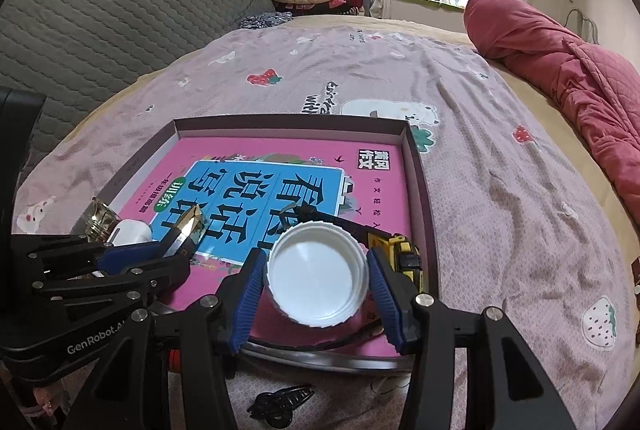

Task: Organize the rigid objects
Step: 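Lower the white bottle cap into the box with the right tool and open it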

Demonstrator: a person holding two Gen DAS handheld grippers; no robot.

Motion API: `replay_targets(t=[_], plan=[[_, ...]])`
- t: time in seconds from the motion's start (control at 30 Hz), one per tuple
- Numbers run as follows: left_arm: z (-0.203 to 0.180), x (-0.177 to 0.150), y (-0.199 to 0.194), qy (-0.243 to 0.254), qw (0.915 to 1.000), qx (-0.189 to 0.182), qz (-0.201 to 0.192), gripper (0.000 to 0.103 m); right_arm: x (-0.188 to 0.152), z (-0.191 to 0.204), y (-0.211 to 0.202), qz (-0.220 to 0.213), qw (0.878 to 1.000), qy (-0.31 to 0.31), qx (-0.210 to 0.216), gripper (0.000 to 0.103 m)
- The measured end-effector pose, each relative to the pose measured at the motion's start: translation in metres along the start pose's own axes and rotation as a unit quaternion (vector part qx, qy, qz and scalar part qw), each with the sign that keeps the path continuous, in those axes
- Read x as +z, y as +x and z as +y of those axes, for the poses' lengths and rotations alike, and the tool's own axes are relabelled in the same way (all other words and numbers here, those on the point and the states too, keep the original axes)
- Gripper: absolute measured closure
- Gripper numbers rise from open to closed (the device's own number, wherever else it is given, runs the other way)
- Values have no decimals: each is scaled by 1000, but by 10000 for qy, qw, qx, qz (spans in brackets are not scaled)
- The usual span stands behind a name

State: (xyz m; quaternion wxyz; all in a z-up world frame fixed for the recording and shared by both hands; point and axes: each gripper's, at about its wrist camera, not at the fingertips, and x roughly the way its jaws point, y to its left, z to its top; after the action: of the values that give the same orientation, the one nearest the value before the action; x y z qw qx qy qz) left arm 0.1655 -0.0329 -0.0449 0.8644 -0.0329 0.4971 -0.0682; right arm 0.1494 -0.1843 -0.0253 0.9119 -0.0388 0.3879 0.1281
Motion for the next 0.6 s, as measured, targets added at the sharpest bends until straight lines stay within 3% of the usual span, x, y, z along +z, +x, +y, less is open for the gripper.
replay_targets(t=[0.23, 0.6], plan=[[3, 0, -2, -74, 10000, 9, 16, 76, 0, -3, 0, 1, 10000, 92, -26, 51], [-5, -1, -4, 27, 10000, -56, -2, 61, 0, -4, 0, 6, 9999, 130, -57, 51]])
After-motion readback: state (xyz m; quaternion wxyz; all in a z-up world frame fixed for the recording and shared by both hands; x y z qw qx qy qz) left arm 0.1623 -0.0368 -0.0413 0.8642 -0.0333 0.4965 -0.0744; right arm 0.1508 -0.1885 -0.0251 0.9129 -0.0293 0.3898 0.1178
